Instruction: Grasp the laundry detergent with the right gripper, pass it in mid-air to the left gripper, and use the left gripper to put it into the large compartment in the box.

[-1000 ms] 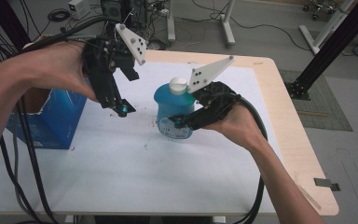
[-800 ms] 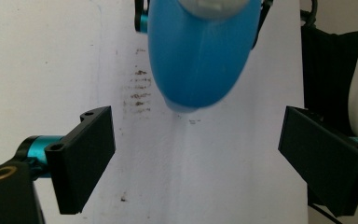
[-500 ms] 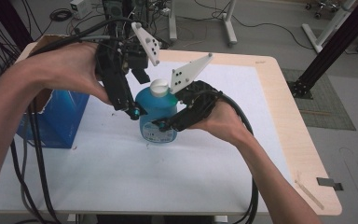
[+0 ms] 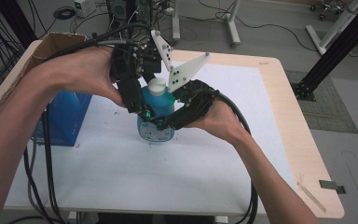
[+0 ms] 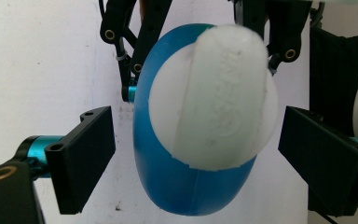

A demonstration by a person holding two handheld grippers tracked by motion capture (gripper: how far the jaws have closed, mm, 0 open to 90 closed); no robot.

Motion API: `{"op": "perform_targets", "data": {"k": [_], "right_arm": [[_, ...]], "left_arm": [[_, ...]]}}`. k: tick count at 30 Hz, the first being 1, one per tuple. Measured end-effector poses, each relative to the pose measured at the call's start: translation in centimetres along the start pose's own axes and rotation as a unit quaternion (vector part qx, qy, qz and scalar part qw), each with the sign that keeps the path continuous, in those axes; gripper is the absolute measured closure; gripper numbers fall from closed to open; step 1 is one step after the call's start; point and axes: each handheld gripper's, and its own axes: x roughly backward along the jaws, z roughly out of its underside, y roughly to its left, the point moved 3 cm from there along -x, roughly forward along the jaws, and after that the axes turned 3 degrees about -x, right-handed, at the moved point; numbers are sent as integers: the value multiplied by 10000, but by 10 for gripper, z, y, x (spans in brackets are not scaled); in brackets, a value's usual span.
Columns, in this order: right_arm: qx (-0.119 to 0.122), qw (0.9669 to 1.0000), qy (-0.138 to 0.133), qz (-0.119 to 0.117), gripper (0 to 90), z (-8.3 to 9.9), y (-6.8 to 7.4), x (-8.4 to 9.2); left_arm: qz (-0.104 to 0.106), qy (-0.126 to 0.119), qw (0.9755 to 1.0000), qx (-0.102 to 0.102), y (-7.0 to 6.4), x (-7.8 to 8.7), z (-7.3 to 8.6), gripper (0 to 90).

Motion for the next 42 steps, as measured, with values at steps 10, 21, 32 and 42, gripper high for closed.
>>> {"op": "perform_targets", "data": {"k": [10,21,32,42], "right_arm": [[-66,10000,-17,38,469,1,-2,0],[-88,9999,-3,69,469,1,-2,-1],[-98,9999,-10,84,469,3,-2,-2],[-85,9999,-1,88,468,3,-2,-3]], "left_arm": [[-91,57,9999,-43,1,-5,-2,130],[-76,-27,9999,85,3,-7,-2,177],[-66,-36,9999,89,3,-7,-3,223],[-72,13,9999,98,2,-7,-2,255]]}}
